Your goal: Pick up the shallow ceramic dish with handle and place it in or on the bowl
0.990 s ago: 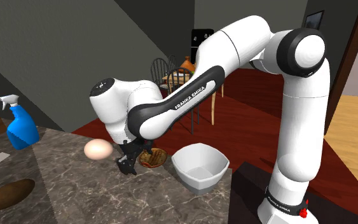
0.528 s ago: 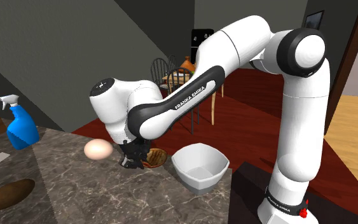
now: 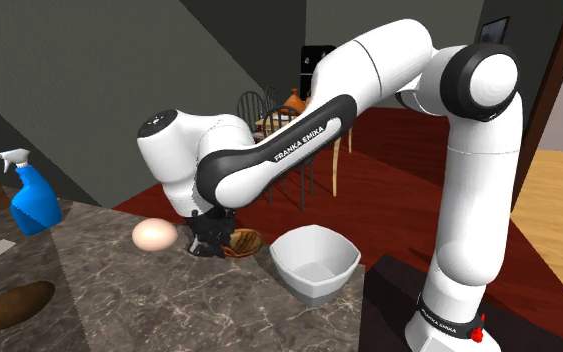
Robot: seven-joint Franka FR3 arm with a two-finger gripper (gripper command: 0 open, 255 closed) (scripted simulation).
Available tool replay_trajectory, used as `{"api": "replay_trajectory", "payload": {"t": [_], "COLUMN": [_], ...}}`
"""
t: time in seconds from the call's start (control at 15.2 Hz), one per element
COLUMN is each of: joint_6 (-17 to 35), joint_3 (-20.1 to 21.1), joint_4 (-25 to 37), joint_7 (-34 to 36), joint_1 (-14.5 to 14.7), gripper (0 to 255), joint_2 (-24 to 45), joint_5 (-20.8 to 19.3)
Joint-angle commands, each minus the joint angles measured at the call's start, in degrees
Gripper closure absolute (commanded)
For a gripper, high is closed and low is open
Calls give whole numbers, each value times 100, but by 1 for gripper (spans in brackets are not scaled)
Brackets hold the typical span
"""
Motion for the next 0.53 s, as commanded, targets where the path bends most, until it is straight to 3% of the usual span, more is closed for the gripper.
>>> {"api": "replay_trajectory", "payload": {"t": [0.0,0.46], "joint_6": [-108,-560], "joint_3": [4,22], "joint_4": [66,433], "joint_7": [-81,-292], "joint_1": [-19,-33], "gripper": [255,255], "joint_2": [-81,-253], "joint_5": [63,211]}}
